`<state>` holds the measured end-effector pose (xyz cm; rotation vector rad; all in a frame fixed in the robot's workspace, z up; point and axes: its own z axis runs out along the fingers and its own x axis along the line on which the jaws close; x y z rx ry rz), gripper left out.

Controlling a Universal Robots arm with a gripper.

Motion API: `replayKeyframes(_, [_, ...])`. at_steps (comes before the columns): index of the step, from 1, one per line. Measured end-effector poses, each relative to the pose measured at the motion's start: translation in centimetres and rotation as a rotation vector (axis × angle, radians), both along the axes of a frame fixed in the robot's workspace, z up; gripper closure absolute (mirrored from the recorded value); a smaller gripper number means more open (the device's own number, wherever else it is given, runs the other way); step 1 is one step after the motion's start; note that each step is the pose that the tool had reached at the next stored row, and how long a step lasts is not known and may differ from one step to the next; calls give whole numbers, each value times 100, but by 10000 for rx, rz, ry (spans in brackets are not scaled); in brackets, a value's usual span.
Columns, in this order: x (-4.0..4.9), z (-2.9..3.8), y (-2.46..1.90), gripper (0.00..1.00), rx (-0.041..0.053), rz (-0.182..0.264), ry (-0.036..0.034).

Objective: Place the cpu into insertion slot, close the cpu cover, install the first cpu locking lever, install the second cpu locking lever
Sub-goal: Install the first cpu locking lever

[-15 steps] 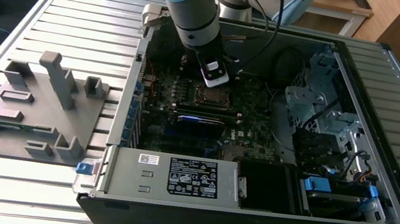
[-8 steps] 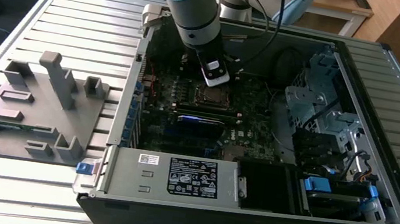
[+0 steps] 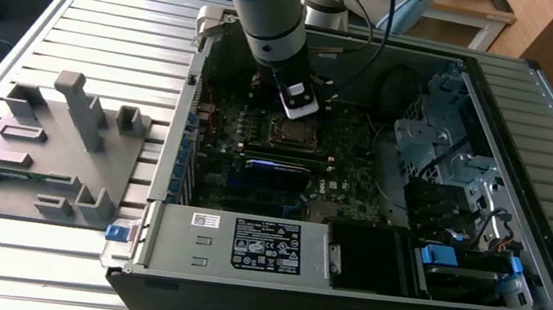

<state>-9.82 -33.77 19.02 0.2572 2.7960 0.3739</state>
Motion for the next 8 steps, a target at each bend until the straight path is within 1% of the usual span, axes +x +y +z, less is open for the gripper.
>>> replayKeyframes(3, [3,27,0,90,0,0,32])
replayKeyframes(6, [4,32,0,90,6,-1,49])
replayKeyframes(7, [4,34,-1,90,25,0,52])
replayKeyframes(8, [4,34,-1,90,76,1,55])
